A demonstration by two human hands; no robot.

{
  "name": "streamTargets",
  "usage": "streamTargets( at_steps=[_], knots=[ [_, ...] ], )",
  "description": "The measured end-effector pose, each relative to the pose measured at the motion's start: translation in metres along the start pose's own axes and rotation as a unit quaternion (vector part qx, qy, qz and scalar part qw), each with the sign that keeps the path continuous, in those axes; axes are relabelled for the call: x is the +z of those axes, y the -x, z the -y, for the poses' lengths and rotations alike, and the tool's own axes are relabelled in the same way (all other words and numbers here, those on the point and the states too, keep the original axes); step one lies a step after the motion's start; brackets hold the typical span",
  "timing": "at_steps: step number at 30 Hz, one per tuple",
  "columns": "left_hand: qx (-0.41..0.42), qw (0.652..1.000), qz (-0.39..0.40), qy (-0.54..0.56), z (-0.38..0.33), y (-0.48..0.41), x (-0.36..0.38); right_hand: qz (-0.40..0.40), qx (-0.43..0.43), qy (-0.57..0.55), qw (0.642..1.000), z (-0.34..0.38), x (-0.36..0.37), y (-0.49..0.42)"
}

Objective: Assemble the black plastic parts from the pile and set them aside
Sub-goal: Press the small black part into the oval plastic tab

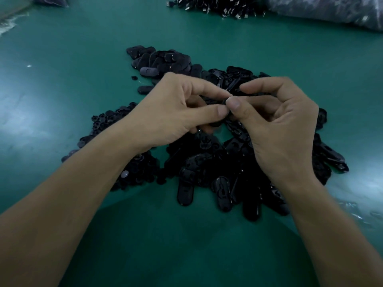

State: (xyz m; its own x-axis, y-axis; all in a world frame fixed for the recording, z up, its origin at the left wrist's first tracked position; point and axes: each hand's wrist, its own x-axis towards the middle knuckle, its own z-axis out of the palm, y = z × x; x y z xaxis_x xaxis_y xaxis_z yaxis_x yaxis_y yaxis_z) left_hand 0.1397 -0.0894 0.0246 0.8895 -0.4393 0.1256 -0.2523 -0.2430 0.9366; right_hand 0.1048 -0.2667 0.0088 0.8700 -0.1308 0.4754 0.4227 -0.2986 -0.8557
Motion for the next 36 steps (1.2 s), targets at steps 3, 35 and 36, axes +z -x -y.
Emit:
streamTargets(
  at_steps=[3,35,36],
  knots=[
    [-0.004,0.997,-0.082,-0.001,0.004,-0.004,-0.004,0.002,-0.023,0.096,0.995,0.001,0.002,0.002],
    [-0.053,0.934,-0.332,0.123,0.008,-0.010,-0.011,0.327,-0.136,0.398,0.846,0.041,0.075,0.009],
    [-0.052,0.933,-0.334,0.126,0.008,-0.011,-0.011,0.326,-0.135,0.400,0.846,0.041,0.075,0.009]
  ],
)
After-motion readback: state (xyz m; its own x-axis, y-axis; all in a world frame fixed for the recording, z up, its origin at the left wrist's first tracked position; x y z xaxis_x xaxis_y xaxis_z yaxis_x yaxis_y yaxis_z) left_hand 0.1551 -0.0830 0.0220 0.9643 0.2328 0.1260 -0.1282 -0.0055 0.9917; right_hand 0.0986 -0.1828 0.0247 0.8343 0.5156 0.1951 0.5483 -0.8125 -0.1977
